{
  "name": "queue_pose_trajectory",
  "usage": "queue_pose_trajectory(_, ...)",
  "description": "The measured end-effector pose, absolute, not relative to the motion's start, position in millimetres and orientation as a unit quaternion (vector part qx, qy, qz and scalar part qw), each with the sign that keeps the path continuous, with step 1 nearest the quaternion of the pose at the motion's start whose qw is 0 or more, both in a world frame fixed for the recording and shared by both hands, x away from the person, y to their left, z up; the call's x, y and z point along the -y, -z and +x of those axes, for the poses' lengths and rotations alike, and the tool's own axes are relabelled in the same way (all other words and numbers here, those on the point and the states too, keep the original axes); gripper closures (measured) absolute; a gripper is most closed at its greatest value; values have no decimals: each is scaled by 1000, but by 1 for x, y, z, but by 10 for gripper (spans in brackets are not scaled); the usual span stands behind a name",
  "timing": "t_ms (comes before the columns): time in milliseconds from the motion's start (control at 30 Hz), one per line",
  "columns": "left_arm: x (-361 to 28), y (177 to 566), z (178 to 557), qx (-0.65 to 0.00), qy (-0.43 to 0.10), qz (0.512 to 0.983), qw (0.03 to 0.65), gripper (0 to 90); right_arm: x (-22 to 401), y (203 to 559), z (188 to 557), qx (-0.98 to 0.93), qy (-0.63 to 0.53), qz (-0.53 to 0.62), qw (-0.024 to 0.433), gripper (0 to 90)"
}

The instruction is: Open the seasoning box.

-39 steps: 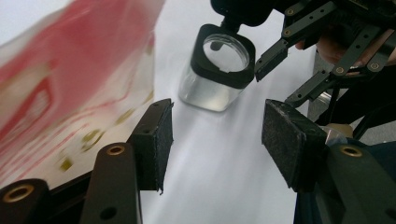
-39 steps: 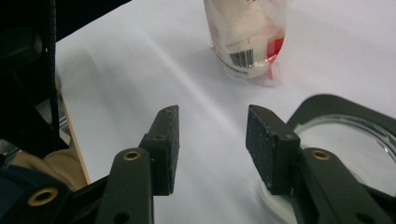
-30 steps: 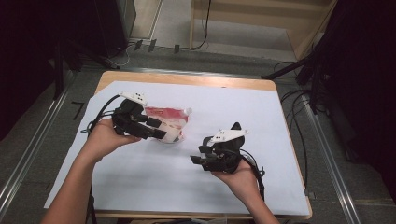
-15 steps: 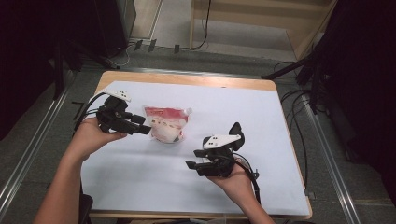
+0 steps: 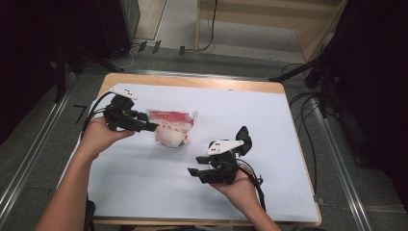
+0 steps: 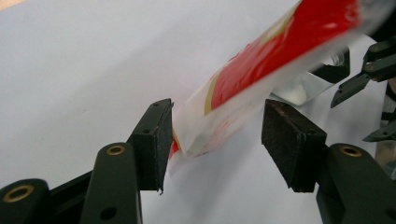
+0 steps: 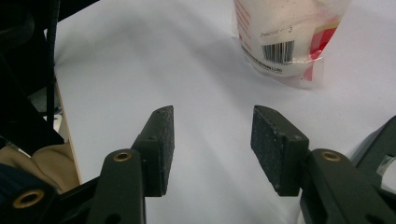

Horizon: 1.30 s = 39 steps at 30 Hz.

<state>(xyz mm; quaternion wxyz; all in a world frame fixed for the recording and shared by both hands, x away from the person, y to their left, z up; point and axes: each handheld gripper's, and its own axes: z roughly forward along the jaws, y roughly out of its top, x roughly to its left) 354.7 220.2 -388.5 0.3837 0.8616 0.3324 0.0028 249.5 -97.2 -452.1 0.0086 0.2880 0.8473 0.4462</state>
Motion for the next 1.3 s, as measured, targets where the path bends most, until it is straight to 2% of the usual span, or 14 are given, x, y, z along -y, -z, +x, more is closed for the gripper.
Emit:
queue_pose_trajectory(233,-198,398,365,-311,7,867,391,471,97,454,251,-846,-448,289,8,502)
queue_pose_trajectory(367,-190,402,366,-302,-4,873,382,477,95,456,251,-847,-447,289,5,501)
queue_pose_trajectory(667,-185,406,365,-293,-9,871,394,607,91,456,252,-842,-453,294,3,500)
queue_pose_trajectory(767,-185,407,366,-292,-9,871,395,700,88,455,253,-841,-455,292,5,500)
queue_pose_trajectory(900,-188,411,371,-313,34,856,409,823,85,451,255,-839,-459,292,12,483)
queue_pose_trajectory(1133,-185,410,368,-327,34,853,405,900,76,444,263,-838,-461,293,18,481)
queue_pose_trajectory(1300,-181,406,364,-329,34,854,402,900,73,445,264,-835,-461,298,25,485)
